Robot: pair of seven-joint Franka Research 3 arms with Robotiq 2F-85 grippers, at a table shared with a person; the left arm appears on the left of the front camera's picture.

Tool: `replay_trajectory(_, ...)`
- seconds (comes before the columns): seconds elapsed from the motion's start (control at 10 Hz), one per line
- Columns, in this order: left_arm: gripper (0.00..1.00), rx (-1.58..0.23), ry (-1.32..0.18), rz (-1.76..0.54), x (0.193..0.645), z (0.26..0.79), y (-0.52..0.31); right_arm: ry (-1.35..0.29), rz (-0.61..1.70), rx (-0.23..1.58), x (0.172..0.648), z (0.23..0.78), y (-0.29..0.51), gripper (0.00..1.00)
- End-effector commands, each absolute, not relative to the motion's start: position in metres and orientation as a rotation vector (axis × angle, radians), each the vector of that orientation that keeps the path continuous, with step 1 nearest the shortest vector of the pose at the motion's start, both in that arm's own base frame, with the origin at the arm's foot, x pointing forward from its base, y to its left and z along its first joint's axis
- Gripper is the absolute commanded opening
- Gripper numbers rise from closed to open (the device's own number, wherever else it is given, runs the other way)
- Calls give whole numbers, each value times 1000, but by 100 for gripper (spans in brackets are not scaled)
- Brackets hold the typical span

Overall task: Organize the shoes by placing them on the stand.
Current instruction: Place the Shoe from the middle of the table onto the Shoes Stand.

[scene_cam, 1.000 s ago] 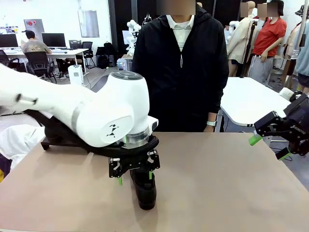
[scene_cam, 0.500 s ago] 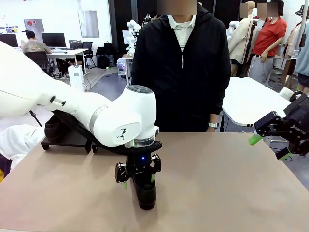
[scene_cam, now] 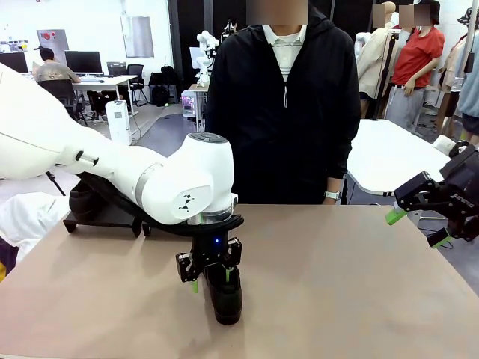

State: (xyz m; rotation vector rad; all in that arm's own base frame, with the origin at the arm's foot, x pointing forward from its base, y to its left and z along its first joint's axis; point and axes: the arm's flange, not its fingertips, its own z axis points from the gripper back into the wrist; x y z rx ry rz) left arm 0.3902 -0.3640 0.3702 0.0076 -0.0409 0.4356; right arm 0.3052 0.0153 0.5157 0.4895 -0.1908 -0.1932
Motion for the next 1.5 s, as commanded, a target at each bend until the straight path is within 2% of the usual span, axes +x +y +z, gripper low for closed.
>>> replay_trajectory(0.0, 0, 3, -46, 462, 383, 369, -363, -194, -175, 516, 306, 516, 14, 100)
replay_trajectory(0.7, 0, -7, -21, 444, 382, 368, -363, -194, -175, 516, 306, 516, 14, 100)
replay_trajectory(0.9, 0, -36, -21, 365, 380, 385, -364, -194, -175, 516, 306, 516, 14, 100)
replay_trajectory(1.1, 0, -100, -14, 33, 367, 424, -356, -194, -175, 516, 306, 516, 14, 100)
replay_trajectory(1.2, 0, -72, -51, -137, 354, 445, -349, -194, -175, 516, 306, 516, 14, 100)
replay_trajectory(1.4, 0, -58, -162, -303, 327, 480, -318, -194, -175, 516, 306, 516, 14, 100)
